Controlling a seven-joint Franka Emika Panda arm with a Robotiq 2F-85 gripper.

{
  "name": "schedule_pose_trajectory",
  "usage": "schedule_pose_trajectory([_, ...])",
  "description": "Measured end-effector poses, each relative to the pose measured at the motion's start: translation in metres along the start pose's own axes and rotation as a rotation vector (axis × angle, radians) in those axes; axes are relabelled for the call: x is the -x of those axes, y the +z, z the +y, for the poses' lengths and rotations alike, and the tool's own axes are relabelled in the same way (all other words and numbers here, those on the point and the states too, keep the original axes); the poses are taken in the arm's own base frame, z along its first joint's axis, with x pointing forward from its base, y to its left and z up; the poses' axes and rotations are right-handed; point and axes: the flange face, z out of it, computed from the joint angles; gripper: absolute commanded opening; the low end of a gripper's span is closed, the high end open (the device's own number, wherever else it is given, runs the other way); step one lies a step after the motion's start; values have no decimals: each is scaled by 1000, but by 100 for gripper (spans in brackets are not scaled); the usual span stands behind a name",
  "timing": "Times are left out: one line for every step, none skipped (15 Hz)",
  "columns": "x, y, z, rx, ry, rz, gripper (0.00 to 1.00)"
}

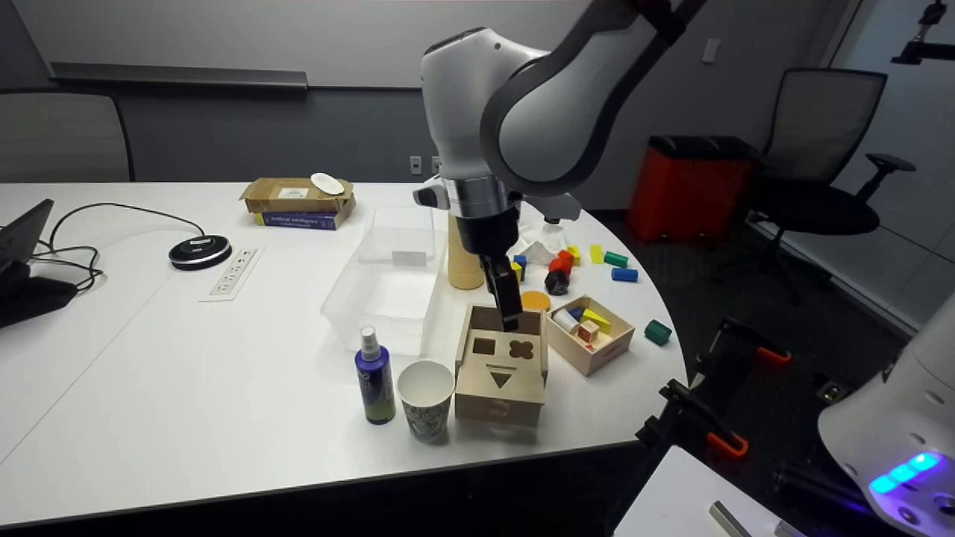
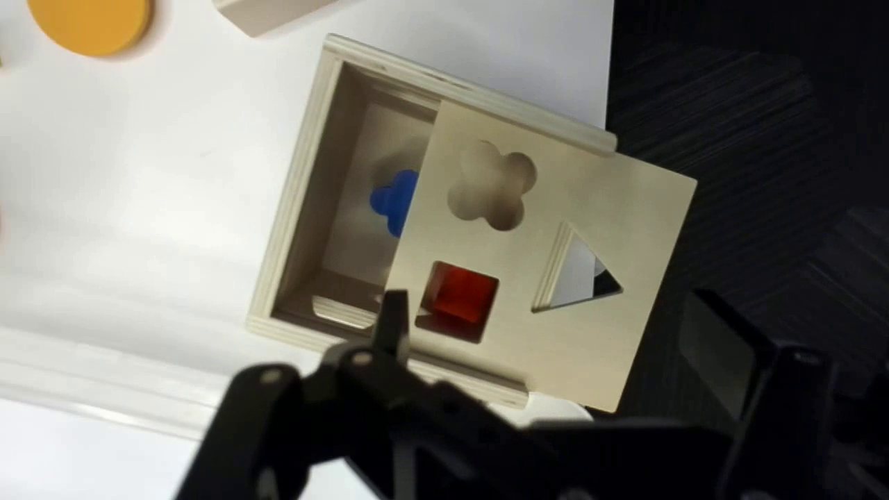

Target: Open the lid on the wooden toy box.

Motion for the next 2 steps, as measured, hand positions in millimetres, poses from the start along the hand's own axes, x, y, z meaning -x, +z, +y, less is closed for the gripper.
schedule_pose_trajectory([2,-1,-1,23,5,-5,100])
schedule_pose_trajectory([4,-1,-2,43,9,-13,100])
